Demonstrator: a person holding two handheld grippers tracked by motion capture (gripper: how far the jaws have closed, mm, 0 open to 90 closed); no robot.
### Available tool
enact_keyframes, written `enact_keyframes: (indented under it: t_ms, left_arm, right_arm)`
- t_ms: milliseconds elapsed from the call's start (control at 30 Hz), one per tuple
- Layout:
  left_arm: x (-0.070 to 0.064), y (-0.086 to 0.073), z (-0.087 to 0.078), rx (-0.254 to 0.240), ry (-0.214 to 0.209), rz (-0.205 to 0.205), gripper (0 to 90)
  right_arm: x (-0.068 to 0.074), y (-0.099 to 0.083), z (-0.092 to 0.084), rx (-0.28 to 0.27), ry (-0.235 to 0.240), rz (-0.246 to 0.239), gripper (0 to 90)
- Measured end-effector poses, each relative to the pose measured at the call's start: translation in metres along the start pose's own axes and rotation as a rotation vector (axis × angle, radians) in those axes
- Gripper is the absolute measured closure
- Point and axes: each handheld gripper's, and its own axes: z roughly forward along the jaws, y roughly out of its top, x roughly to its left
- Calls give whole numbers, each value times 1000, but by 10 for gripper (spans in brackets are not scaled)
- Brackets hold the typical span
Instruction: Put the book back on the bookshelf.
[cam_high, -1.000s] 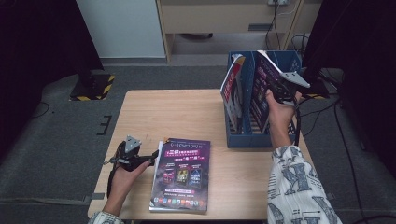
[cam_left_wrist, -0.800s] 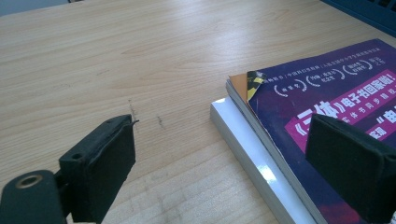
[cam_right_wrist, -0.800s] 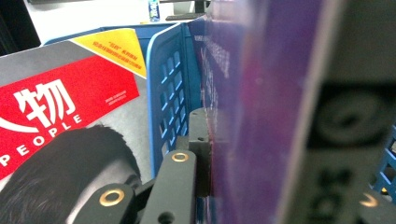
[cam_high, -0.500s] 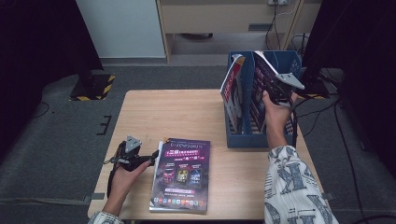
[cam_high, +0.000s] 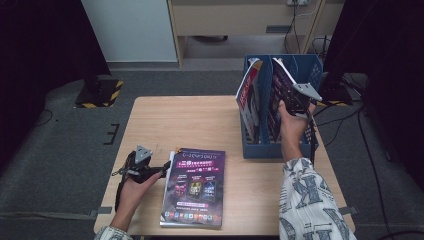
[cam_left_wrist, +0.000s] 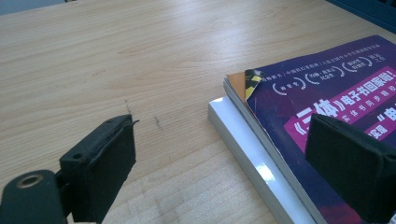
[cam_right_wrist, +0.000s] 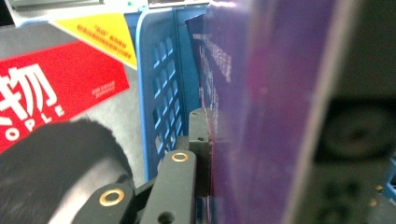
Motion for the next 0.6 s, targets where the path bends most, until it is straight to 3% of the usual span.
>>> enact_keyframes:
  t_ms: [400,600]
  left_arm:
    - [0,0,-1,-4,2,1,84]
    - [0,0,-1,-4,1,1,84]
  right_arm:
    - [9,-7,-4,4,40,-19,824]
    - [17,-11,-4,11,36,-56,824]
